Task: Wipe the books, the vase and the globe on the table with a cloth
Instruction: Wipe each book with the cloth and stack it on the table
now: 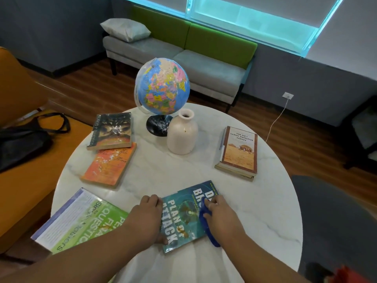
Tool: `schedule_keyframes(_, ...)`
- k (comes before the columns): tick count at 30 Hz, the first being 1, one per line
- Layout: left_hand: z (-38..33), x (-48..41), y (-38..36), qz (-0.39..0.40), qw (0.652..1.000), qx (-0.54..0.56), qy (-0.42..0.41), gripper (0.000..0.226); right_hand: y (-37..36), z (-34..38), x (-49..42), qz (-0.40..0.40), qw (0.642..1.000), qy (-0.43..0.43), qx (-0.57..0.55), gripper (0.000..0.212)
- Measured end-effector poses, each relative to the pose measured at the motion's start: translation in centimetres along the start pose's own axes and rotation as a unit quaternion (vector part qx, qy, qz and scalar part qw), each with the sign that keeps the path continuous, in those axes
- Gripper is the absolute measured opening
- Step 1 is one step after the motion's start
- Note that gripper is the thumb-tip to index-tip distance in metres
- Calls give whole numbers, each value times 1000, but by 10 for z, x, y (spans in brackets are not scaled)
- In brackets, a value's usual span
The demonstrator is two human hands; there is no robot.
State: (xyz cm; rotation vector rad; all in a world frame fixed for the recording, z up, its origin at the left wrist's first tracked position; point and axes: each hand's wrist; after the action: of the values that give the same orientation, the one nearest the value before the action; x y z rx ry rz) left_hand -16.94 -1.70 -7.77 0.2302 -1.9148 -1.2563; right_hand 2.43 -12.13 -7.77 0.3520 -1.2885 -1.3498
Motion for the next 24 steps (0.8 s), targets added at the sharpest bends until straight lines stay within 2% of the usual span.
schedule_keyframes(3,4,-2,0,0,1000,-11,-13,105,-3,7,-1,-32,998,-32,-34,33)
schedule_keyframes(7,6,-4,-2,-2,1000,-8,-20,105,-16,11,9,-4,999,-30,-38,39)
schedule_keyframes(12,6,-4,-1,1,1000,-12,-22,104,-5,9,-4,-50,994,-77,-54,35)
schedule_keyframes(17,6,-5,-2,1,1000,-10,-19,107,-19,18,7,-12,999,-37,-38,40)
schedule_keyframes(21,7,-4,-2,2,1000,-15,-19,105,-6,15,-11,-51,993,-71,-82,37)
schedule_keyframes(24,7,-4,0,5,1000,-21,-18,105,-8,21,-11,-40,994,-74,-65,37)
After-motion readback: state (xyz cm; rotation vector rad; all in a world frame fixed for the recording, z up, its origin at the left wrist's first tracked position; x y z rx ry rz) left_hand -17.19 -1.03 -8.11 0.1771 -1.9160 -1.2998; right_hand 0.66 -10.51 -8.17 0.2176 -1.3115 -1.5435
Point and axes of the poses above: each hand's wrist, its own x-axis away from the middle knuckle, its own y-axis out of the back of the hand, z = x × y, and after that the axes turned 12 degrees about z, right-handed
